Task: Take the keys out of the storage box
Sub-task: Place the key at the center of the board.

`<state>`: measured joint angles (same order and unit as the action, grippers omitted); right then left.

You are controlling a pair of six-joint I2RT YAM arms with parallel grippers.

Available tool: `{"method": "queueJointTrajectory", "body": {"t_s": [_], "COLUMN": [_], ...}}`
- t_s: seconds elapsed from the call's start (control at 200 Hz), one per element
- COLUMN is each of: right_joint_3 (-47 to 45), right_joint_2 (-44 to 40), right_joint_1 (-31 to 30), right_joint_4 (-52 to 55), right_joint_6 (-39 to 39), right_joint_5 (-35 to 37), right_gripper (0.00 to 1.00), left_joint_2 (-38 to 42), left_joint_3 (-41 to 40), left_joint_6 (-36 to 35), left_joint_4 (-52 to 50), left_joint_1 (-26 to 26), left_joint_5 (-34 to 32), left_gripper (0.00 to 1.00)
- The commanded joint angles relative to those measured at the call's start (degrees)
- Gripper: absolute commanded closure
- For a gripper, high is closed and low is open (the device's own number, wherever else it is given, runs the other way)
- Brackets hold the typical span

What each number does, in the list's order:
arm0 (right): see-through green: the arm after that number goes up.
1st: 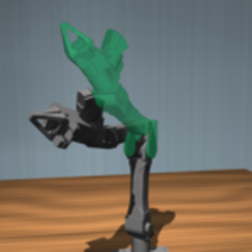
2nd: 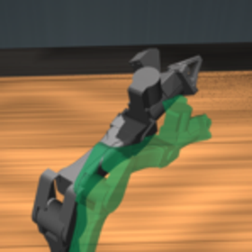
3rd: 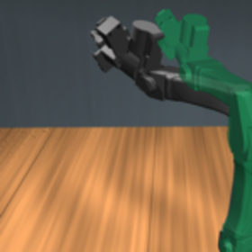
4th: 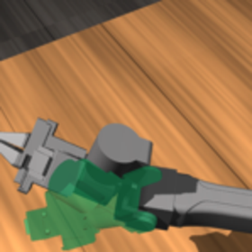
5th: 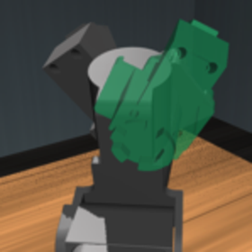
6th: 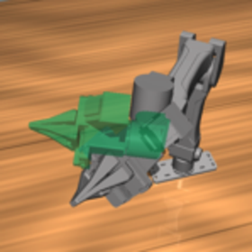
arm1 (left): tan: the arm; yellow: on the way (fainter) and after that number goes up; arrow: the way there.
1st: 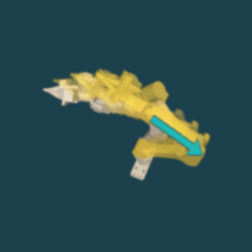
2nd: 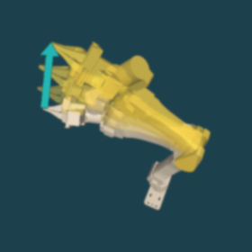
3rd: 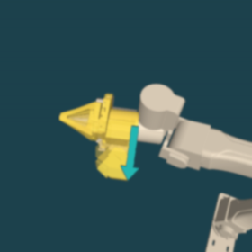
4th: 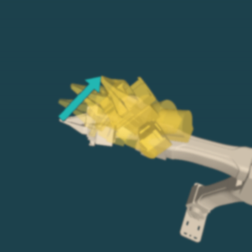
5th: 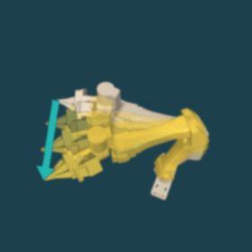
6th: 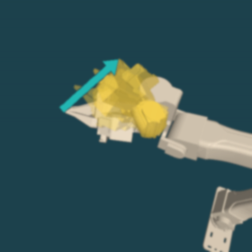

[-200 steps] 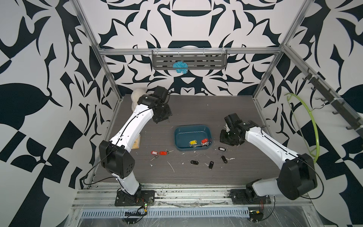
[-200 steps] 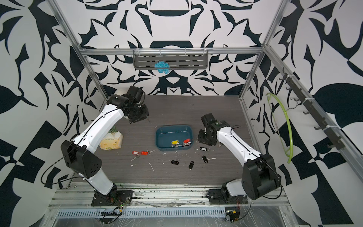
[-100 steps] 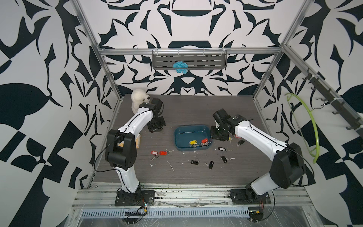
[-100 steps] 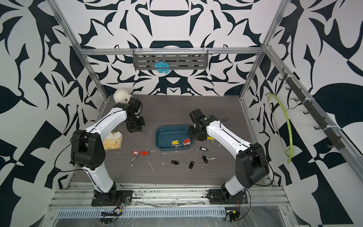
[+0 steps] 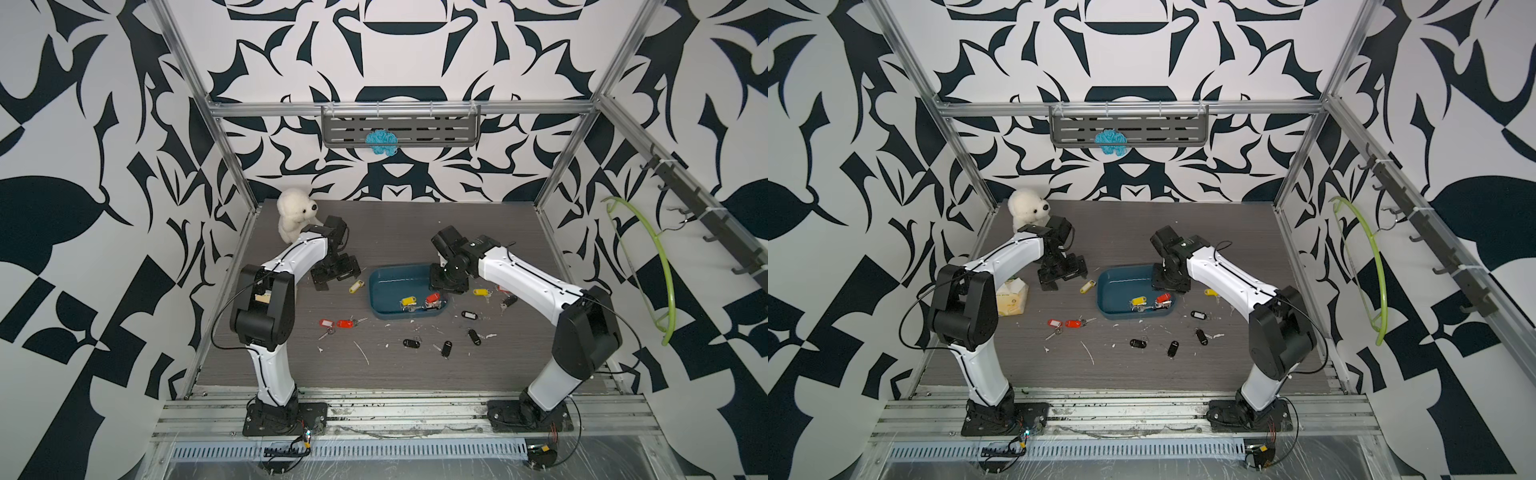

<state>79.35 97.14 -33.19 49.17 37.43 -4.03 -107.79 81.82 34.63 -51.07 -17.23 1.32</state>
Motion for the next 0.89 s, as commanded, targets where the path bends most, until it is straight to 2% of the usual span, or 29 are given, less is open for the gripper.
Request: {"method": "queueJointTrajectory", "body": {"t_s": [0.0,0.15,0.42,0.695,0.89], "right_joint_3": [4.3,8.6,14.1,26.5,27.4], "right_joint_2": [1.7,7.5,17.2,25.3,27.1], "right_joint_1": [-1.2,-2.8,-6.4,-8.7,-8.8], "right_joint_4": [1.8,3.3,5.5,9.0,8.1], "right_joint_6": [-0.6,-1.0,2.3,3.3,3.5], "right_joint_5": [-0.7,-3.1,-5.9,-7.4,-6.9], "right_gripper": [0.47,0.44,0.38,0.38,0.42], "left_joint_2": [2.0,5.8,10.9,8.7,8.9], "left_joint_3": [-0.9,-1.9,-4.2,-3.7,-3.8], "left_joint_6": [-0.4,-0.9,-5.9,-6.3,-6.6], "left_joint_4": [0.9,4.0,17.9,23.7,24.2], "left_joint_1": [0.3,0.3,0.2,0.3,0.2], "left_joint_5": [-0.5,-1.3,1.1,5.4,6.9], "left_gripper": [0.01,0.0,0.01,0.02,0.02]}}
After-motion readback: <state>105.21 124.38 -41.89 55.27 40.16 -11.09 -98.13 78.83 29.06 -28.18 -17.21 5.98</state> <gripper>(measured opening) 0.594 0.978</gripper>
